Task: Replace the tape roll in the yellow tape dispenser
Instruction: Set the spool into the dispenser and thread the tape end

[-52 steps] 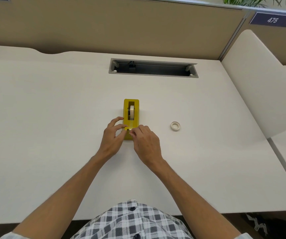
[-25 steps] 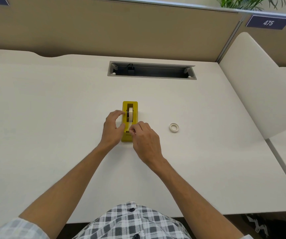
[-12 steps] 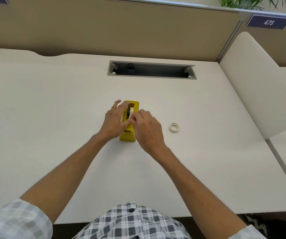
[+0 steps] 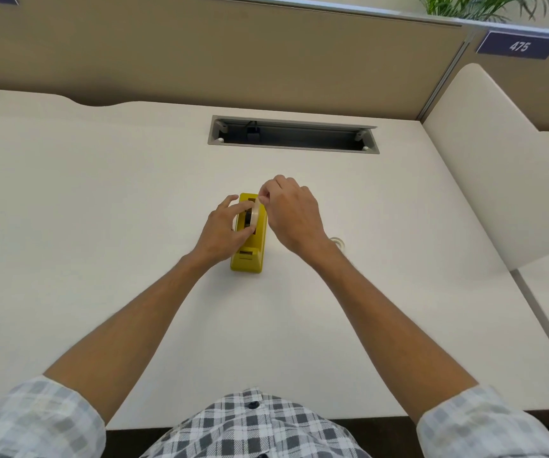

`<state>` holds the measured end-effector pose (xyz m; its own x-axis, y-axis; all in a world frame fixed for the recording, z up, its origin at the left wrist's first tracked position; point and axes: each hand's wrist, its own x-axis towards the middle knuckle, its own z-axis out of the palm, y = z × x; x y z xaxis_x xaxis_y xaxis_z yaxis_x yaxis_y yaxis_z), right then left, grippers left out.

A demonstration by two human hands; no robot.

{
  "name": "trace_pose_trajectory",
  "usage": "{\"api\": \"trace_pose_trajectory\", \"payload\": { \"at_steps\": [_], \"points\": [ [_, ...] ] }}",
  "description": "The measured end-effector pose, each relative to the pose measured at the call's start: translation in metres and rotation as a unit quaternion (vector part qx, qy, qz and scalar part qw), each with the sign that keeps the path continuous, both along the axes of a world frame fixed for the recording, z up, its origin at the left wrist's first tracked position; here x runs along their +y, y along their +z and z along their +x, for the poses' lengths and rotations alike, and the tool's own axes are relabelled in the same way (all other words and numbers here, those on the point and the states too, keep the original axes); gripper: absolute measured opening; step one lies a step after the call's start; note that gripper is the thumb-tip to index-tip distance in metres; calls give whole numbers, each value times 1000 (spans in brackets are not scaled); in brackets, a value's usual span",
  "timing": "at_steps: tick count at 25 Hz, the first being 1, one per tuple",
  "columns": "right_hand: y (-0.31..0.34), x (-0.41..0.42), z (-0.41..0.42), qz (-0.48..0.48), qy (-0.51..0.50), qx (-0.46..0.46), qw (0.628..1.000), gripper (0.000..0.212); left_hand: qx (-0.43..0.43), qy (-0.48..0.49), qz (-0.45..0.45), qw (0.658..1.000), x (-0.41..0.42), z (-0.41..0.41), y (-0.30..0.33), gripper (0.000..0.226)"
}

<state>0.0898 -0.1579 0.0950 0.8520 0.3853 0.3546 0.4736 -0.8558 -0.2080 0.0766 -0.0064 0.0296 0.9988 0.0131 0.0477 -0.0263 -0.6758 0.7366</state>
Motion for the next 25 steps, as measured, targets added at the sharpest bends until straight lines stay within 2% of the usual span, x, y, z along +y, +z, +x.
{"api": "trace_pose_trajectory", "payload": {
  "at_steps": [4, 8, 13, 15, 21, 25],
  "points": [
    [0, 3, 19, 0, 7, 10, 1000, 12, 5, 8, -58, 998, 0, 0, 1, 41],
    [-2, 6, 33, -10, 15, 15, 1000, 13, 4, 11, -75, 997, 0, 1, 1, 40],
    [-6, 7, 41, -18, 11, 31, 999, 13, -11, 3, -97, 995, 1, 1, 3, 42],
    [-8, 8, 42, -22, 12, 30, 999, 14, -16, 4, -115, 993, 1, 1, 5, 50],
    [-14, 5, 43, -22, 12, 35, 999, 15, 0, 3, -81, 997, -1, 6, 8, 67],
    [-19, 6, 43, -29, 19, 37, 999, 14, -13, -19, -90, 996, -2, 7, 10, 56]
  ]
}}
